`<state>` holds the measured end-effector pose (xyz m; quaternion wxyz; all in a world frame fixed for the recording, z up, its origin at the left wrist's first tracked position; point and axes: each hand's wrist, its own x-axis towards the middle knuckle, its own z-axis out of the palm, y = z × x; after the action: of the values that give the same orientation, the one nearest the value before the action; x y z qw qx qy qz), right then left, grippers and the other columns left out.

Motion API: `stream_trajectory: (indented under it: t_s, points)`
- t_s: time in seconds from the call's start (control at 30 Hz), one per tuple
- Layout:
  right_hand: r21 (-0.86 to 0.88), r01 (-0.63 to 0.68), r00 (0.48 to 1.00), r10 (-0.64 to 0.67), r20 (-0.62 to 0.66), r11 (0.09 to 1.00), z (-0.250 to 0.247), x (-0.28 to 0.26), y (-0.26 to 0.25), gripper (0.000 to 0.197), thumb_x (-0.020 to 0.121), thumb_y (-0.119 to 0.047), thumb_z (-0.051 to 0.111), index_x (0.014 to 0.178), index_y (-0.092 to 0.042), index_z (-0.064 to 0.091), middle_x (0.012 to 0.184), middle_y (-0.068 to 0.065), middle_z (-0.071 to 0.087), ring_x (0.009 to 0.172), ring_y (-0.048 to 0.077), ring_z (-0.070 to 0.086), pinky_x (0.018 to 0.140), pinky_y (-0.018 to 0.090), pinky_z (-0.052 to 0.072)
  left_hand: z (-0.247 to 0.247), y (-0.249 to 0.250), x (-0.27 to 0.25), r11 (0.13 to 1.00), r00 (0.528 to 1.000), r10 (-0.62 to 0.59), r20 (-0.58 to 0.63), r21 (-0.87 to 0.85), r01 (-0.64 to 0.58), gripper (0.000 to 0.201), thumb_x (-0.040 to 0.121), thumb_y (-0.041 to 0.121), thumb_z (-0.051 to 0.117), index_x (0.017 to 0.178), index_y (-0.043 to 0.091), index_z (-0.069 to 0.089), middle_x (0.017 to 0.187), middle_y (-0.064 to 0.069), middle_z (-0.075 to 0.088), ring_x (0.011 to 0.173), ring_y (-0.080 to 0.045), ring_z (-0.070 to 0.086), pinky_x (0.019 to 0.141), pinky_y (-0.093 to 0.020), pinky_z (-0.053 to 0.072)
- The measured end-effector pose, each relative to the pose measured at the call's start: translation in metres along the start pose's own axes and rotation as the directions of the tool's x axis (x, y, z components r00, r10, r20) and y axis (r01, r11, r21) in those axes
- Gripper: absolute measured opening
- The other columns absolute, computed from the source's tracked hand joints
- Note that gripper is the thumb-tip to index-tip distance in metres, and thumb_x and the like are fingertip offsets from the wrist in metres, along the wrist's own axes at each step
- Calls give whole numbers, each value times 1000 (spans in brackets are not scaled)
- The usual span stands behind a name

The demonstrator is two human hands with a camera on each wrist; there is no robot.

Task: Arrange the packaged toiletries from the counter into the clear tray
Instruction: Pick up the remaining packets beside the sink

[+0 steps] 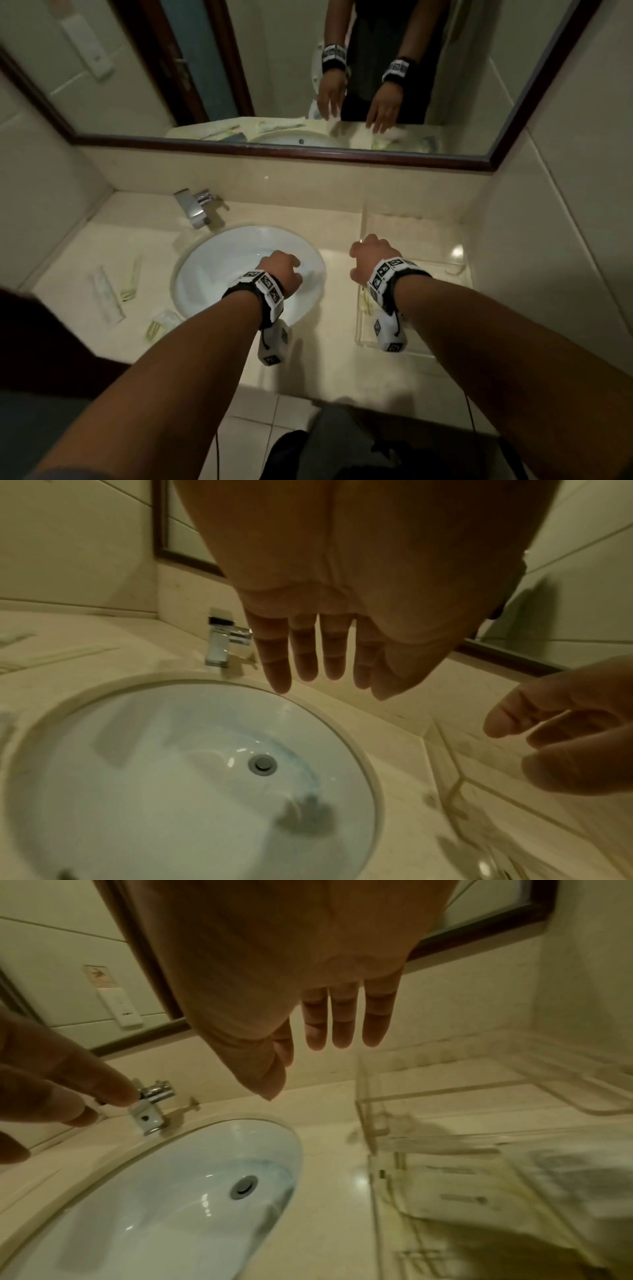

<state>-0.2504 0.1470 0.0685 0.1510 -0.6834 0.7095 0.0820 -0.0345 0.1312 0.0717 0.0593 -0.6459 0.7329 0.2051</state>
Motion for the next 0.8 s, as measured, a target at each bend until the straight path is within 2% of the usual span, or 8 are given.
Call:
stream_trajectory:
  t_s: [0.07, 0.17, 0.27, 0.33, 0.43, 0.6, 0.73, 0.8]
  points:
    - [-21, 38, 999, -38, -6, 999, -3, 0, -26, 51, 86, -33, 62, 134, -21, 51, 131, 11, 44, 118, 32, 48, 95, 47, 50, -10, -22, -9, 999, 1000, -19, -15, -43, 19, 36, 88, 30, 56, 122, 20, 65, 132, -8, 59, 119, -32, 56, 98, -39, 49]
    - [-42, 65, 998, -66, -14, 997, -6, 0, -63, 50, 87, -34, 61, 135, -22, 51, 130, 9, 44, 117, 31, 49, 93, 44, 49, -17, -63, -22, 994, 996, -76, -43, -88, 72, 23, 89, 25, 57, 110, 26, 67, 119, -6, 60, 118, -32, 58, 94, -36, 49]
    - [-59, 78, 997, -78, 3, 995, -4, -4, -101, 49, 88, -34, 60, 134, -22, 51, 129, 10, 44, 115, 31, 49, 93, 43, 50, -19, -118, -38, 981, 985, -160, -58, -119, 152, 38, 92, 27, 56, 130, 25, 61, 138, -4, 54, 123, -28, 55, 99, -35, 46]
    - [-75, 83, 997, -82, 13, 994, 0, -9, -125, 47, 88, -33, 58, 133, -21, 51, 127, 10, 45, 113, 31, 50, 92, 45, 50, -21, -154, -50, 972, 978, -200, -52, -134, 192, 40, 93, 27, 55, 133, 23, 58, 143, -6, 50, 126, -29, 52, 102, -35, 45]
    - [-105, 118, 993, -115, 33, 987, 11, -17, -175, 48, 87, -33, 59, 133, -21, 52, 128, 10, 45, 114, 31, 50, 91, 44, 51, -27, -211, -72, 952, 962, -267, -50, -165, 256, 42, 94, 27, 53, 135, 22, 56, 145, -6, 48, 127, -29, 52, 103, -35, 43]
    - [-128, 180, 983, -175, 46, 975, 28, -28, -247, 50, 87, -32, 59, 135, -22, 50, 132, 10, 44, 115, 31, 50, 91, 43, 51, -35, -278, -103, 925, 940, -338, -48, -200, 323, 44, 94, 27, 52, 137, 21, 54, 147, -5, 46, 130, -28, 48, 105, -34, 41]
    - [-125, 231, 972, -225, 64, 965, 42, -33, -292, 49, 86, -33, 60, 133, -21, 53, 137, 10, 43, 123, 33, 48, 94, 46, 51, -32, -315, -121, 906, 921, -386, -44, -205, 370, 43, 95, 24, 52, 137, 19, 54, 147, -6, 47, 131, -28, 48, 106, -34, 41]
    - [-125, 238, 970, -229, 81, 963, 47, -37, -304, 46, 86, -32, 60, 131, -21, 54, 135, 10, 42, 119, 33, 51, 92, 45, 52, -28, -323, -127, 901, 917, -398, -40, -203, 382, 43, 95, 24, 52, 138, 18, 54, 147, -6, 47, 131, -27, 48, 106, -35, 42]
